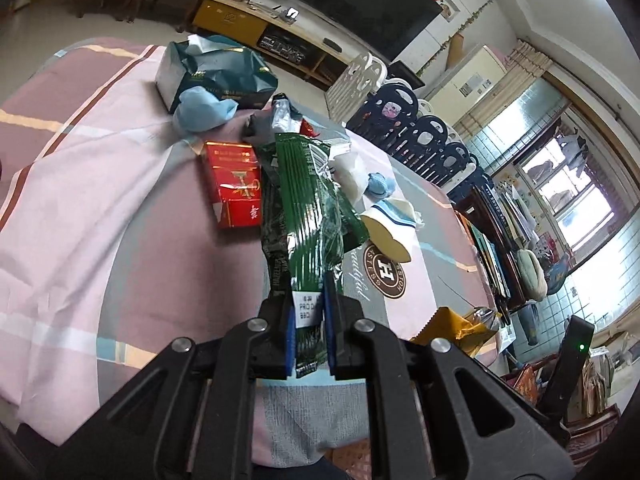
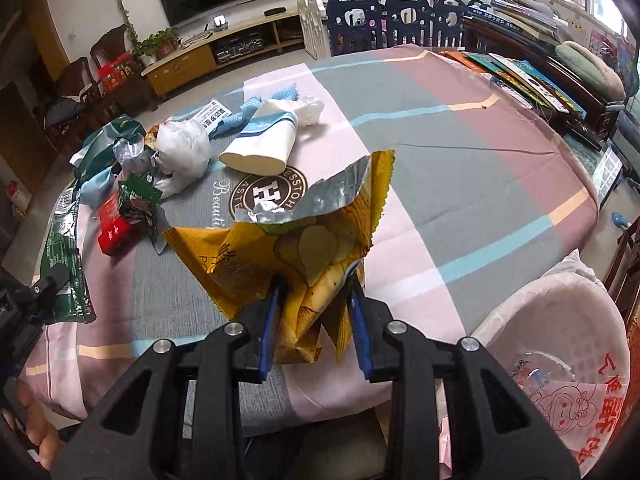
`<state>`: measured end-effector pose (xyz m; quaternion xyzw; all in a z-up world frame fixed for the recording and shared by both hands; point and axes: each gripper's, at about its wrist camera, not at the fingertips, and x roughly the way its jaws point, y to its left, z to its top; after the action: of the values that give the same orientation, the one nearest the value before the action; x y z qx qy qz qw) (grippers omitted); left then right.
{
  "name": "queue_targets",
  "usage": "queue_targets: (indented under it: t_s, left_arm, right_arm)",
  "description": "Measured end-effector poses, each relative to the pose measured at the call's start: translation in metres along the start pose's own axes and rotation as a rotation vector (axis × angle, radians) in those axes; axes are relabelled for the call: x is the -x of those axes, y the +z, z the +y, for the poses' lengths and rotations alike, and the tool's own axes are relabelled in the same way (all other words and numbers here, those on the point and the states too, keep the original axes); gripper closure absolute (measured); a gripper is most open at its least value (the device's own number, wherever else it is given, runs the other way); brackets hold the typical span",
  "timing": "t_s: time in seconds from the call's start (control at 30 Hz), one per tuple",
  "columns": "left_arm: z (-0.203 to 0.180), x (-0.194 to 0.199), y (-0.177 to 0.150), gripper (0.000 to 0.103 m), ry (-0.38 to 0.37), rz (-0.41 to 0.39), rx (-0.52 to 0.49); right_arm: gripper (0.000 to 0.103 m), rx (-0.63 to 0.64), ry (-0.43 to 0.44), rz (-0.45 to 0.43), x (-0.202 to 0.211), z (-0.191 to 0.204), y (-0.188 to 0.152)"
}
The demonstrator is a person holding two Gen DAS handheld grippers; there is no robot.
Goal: Collect trash
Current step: 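Drop the yellow chip bag in the basket with the right tool while the left tool carries the green packet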
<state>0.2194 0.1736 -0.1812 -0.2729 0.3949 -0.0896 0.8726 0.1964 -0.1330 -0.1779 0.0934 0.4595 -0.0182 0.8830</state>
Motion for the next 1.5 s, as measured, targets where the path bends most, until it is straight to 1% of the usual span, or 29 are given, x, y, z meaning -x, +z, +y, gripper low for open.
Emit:
queue_targets:
  t_s: [0.3, 0.47, 0.5, 0.57, 0.67, 0.7, 0.73, 0.77, 0.87, 0.93, 1.03, 1.13, 1.23, 1.33, 1.47, 1.5]
  left_arm:
    - [0.0, 0.001, -0.004, 0.092, 0.019, 0.002, 0.006]
    - [0.007, 0.005, -0.003, 0.092, 0.062, -0.014, 0.038]
    - [0.008, 0.008, -0.002, 0.092, 0.088, -0.028, 0.037]
    - [0.006, 0.015, 0.0, 0.092, 0.175, -0.052, 0.005]
    - [-0.001, 0.018, 0.002, 0.092, 0.368, -0.056, -0.085]
    - [-0.003, 0.017, 0.002, 0.092, 0.404, -0.055, -0.104]
    - [-0.004, 0.017, 0.003, 0.092, 0.424, -0.051, -0.116]
    - [-0.005, 0.016, 0.003, 0.092, 0.429, -0.045, -0.12]
    - [-0.004, 0.015, 0.002, 0.092, 0.398, -0.031, -0.114]
    - [-0.005, 0.014, 0.002, 0.092, 0.401, -0.023, -0.119]
    - [-0.005, 0.018, 0.001, 0.092, 0.394, -0.025, -0.114]
    - [-0.009, 0.023, 0.001, 0.092, 0.371, -0.037, -0.107]
    - [-0.014, 0.024, -0.001, 0.092, 0.358, -0.038, -0.115]
    - [-0.024, 0.025, -0.004, 0.092, 0.338, -0.039, -0.136]
    - [-0.047, 0.027, -0.011, 0.092, 0.287, -0.039, -0.175]
    - [-0.054, 0.028, -0.014, 0.092, 0.275, -0.037, -0.188]
  right_arm:
    - [0.07, 0.035, 0.004, 0.005, 0.001, 0.011, -0.005]
    - [0.07, 0.037, 0.003, 0.012, -0.001, 0.011, -0.006]
    - [0.07, 0.036, 0.003, 0.014, -0.001, 0.011, -0.006]
    - [0.07, 0.035, 0.003, 0.018, -0.002, 0.011, -0.007]
    - [0.07, 0.031, 0.002, 0.021, -0.002, 0.01, -0.007]
    - [0.07, 0.029, 0.001, 0.021, -0.001, 0.01, -0.006]
    - [0.07, 0.029, 0.001, 0.016, 0.001, 0.01, -0.005]
    - [0.07, 0.029, -0.001, 0.009, 0.004, 0.009, -0.004]
    - [0.07, 0.027, 0.0, -0.022, 0.016, 0.007, 0.002]
    - [0.07, 0.019, 0.001, -0.055, 0.029, 0.001, 0.01]
    - [0.07, 0.005, -0.012, -0.118, 0.055, -0.017, 0.023]
    - [0.07, -0.002, -0.035, -0.15, 0.077, -0.042, 0.028]
    - [0.07, -0.008, -0.079, -0.133, 0.089, -0.072, 0.023]
    - [0.07, -0.016, -0.164, -0.098, 0.097, -0.112, 0.006]
    - [0.07, -0.036, -0.26, -0.024, 0.093, -0.157, -0.022]
    - [0.07, -0.042, -0.275, 0.011, 0.088, -0.166, -0.03]
